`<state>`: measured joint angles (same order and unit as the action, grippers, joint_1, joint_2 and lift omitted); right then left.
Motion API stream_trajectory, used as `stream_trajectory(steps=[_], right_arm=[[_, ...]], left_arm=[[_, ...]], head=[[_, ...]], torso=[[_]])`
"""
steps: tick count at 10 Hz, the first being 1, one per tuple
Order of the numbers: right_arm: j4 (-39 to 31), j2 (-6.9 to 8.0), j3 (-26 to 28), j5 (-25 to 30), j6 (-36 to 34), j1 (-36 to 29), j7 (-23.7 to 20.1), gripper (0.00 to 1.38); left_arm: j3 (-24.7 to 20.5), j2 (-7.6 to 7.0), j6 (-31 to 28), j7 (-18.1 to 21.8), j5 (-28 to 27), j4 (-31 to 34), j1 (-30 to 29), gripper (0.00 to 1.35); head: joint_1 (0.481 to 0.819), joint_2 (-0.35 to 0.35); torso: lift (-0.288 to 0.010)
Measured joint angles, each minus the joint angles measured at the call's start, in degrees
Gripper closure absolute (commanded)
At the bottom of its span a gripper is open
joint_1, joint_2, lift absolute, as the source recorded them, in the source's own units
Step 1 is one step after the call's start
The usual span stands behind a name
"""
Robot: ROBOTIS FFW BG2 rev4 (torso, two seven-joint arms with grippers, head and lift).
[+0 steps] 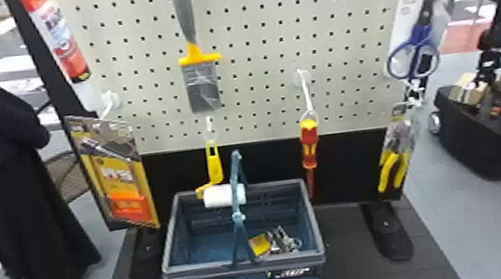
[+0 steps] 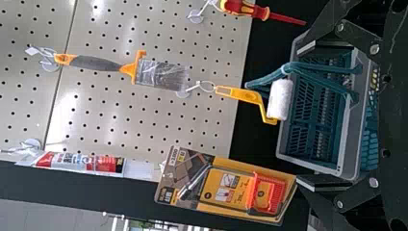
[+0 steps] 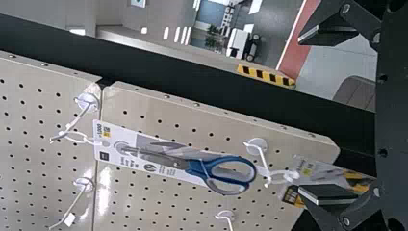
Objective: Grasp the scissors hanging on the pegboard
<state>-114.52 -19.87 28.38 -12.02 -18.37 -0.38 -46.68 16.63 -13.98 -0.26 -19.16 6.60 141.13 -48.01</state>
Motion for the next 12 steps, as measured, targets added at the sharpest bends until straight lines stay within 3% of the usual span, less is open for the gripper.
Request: stream_trajectory(steps=[6, 9, 12], right_arm=[[13.06, -7.81, -10.46, -5.01, 0.33, 15.25, -1.39, 0.2], [17.06, -12.25, -18.33, -11.36, -1.17, 21.63, -1.29, 0.2], [17.76, -16.04, -22.79, -18.73, -3.33, 22.77, -1.79, 0.2]], left_arm=[[1.21, -1.52, 0.34, -0.27, 1.59, -1.11, 1.95, 0.36], [1.32, -1.99, 0.33, -0.26, 1.83, -1.13, 2.09, 0.36], [1.33, -2.08, 0.05, -0.26, 2.18, -1.13, 1.98, 0.36]], head=[[0.549, 0.0], [0.549, 0.0], [0.549, 0.0]], torso=[[-0.1], [-0.1], [-0.1]])
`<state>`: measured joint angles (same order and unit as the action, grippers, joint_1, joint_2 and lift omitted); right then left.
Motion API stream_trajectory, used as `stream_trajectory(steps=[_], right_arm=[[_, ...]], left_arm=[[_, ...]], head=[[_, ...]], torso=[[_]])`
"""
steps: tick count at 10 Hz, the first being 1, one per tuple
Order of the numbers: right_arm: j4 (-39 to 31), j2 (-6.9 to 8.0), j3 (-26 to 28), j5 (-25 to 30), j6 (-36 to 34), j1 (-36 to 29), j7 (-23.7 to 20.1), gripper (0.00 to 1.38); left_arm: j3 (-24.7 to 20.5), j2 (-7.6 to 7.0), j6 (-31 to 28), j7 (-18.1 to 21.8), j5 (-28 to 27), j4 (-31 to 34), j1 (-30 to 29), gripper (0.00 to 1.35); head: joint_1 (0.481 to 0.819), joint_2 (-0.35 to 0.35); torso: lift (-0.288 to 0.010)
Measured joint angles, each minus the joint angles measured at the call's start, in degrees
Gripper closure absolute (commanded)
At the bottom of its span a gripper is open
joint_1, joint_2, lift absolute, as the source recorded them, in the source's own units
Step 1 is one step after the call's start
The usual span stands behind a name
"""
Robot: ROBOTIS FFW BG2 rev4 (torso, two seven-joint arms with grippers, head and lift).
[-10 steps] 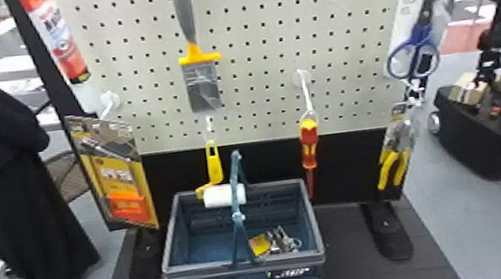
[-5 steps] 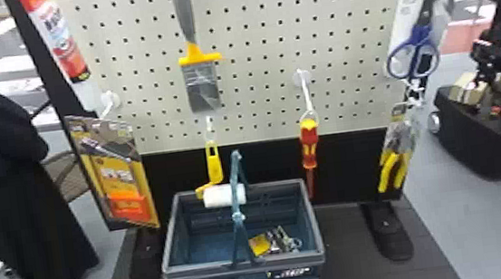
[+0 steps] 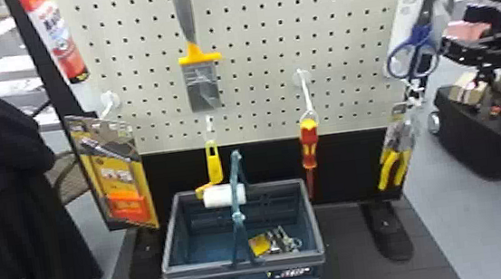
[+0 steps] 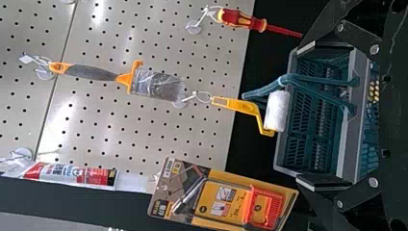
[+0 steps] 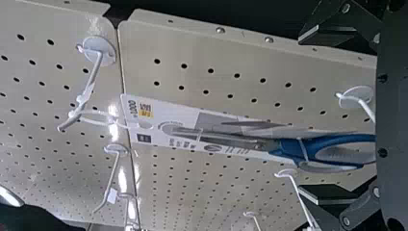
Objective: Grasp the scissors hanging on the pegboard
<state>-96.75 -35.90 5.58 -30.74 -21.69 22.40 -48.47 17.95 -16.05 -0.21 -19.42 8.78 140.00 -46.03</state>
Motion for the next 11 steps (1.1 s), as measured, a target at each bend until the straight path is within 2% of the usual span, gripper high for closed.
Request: stream_trajectory(steps=[3, 5, 6, 9, 11], right_arm=[[0.29, -2.51, -4.49, -7.04, -0.96, 4.39, 0.12, 0.2], [0.7, -3.42, -6.62, -10.77, -1.03, 6.43, 0.44, 0.2], [0.78, -3.67, -7.43, -11.92, -1.03, 7.17, 0.56, 0.25], [1.71, -4.32, -9.06, -13.79, -1.1, 9.35, 0.65, 0.73], [1.97, -4.35, -9.26, -14.79, -1.54, 9.43, 0.71, 1.18]], left_arm=[[0.18, -0.32, -0.33, 0.0, 0.28, 0.0, 0.15, 0.36], [0.24, -0.38, -0.46, 0.0, 0.4, -0.01, 0.22, 0.36], [0.24, -0.38, -0.49, 0.0, 0.47, -0.09, 0.23, 0.36], [0.24, -0.3, -0.49, 0.0, 0.46, -0.28, 0.27, 0.36], [0.25, -0.29, -0.49, 0.0, 0.45, -0.29, 0.33, 0.36]], head=[[0.549, 0.0], [0.549, 0.0], [0.549, 0.0], [0.549, 0.0], [0.549, 0.0]], torso=[[-0.1], [-0.1], [-0.1], [-0.1], [-0.1]])
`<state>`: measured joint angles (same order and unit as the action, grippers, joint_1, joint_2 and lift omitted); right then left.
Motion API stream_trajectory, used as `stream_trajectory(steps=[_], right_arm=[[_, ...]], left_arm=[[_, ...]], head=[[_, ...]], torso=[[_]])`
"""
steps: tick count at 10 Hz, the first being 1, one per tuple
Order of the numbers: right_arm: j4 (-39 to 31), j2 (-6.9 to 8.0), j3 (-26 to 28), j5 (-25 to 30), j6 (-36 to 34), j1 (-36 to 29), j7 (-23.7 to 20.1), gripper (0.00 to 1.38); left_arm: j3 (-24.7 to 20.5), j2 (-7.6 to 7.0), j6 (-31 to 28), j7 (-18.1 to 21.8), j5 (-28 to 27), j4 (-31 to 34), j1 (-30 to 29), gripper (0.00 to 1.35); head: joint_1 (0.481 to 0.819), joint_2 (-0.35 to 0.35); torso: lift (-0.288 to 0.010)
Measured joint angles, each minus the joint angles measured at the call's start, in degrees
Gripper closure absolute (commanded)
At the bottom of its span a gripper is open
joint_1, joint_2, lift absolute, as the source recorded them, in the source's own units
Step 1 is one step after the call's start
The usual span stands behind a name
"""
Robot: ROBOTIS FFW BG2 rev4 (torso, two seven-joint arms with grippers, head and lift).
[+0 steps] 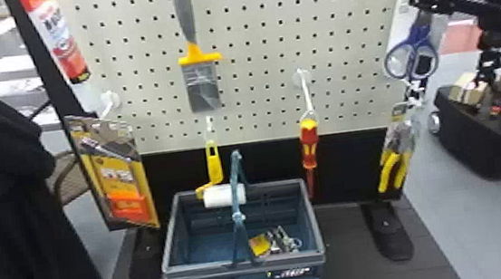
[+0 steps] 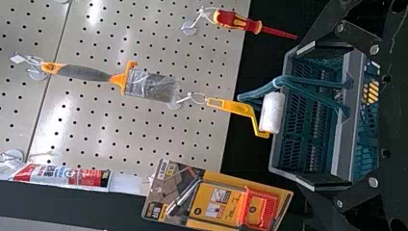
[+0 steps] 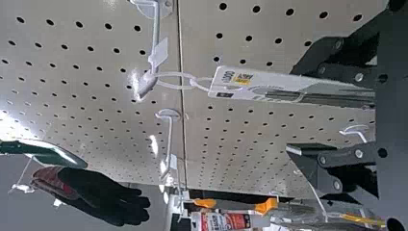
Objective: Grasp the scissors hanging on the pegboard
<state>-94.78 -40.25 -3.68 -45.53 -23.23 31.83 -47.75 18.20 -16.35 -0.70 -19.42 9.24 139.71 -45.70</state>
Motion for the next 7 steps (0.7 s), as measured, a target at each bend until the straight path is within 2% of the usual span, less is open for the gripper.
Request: stream_trajectory(steps=[1, 7], right_arm=[[0.12, 0.0, -0.01, -0.41, -0.12, -0.11, 0.09, 1.3], [0.06, 0.0, -0.01, -0.76, -0.7, -0.29, 0.12, 1.3]], left_arm=[[0.0, 0.0, 0.0, 0.0, 0.03, -0.05, 0.01, 0.36], [-0.01, 0.0, 0.16, 0.0, -0.01, -0.13, -0.1, 0.36]], head=[[0.549, 0.0], [0.549, 0.0]], torso=[[-0.1], [-0.1]])
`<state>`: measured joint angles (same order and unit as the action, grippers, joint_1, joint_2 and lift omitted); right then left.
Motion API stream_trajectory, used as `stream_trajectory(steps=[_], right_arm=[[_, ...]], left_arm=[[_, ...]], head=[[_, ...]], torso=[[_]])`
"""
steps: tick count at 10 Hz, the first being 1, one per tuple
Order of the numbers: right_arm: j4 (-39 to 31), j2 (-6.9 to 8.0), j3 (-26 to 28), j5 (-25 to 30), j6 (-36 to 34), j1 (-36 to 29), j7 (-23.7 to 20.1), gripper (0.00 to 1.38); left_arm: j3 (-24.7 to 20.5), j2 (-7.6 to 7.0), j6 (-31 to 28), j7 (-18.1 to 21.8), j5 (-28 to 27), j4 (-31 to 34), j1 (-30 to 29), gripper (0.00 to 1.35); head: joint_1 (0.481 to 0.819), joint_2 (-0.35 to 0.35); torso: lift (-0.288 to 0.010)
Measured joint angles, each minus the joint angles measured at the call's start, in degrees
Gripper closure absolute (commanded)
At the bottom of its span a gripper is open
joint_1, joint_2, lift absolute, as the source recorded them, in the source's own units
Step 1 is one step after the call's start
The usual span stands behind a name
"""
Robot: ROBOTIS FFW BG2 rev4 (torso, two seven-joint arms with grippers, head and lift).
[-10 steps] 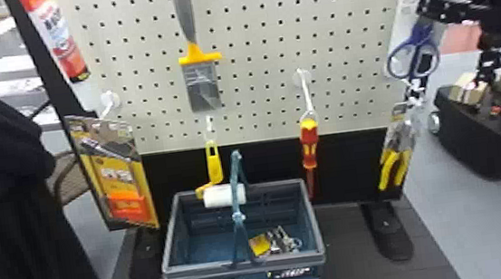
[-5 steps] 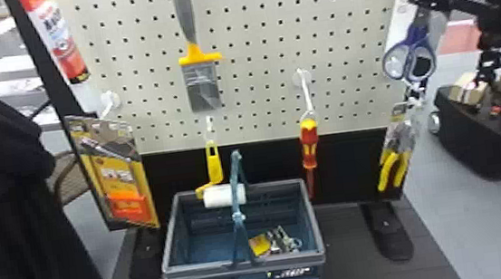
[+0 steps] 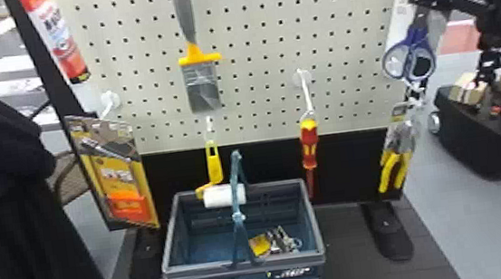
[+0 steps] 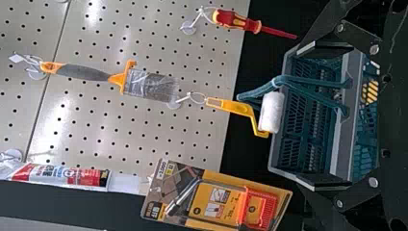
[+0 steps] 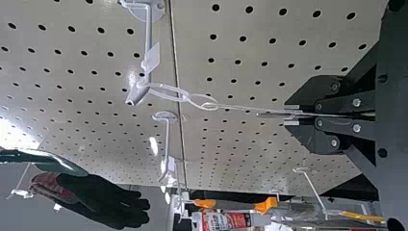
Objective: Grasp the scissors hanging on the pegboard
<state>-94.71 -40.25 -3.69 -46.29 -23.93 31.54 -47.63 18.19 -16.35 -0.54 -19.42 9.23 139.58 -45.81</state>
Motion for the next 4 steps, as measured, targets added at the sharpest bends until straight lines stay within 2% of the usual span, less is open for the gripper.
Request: stream_trajectory(steps=[4], right_arm=[[0.0, -0.09, -0.01, -0.03, -0.24, -0.14, 0.06, 1.3]], left_arm=[[-0.01, 0.0, 0.08, 0.0, 0.0, 0.01, 0.0, 0.36]], head=[[0.549, 0.0]], torso=[[-0.1]])
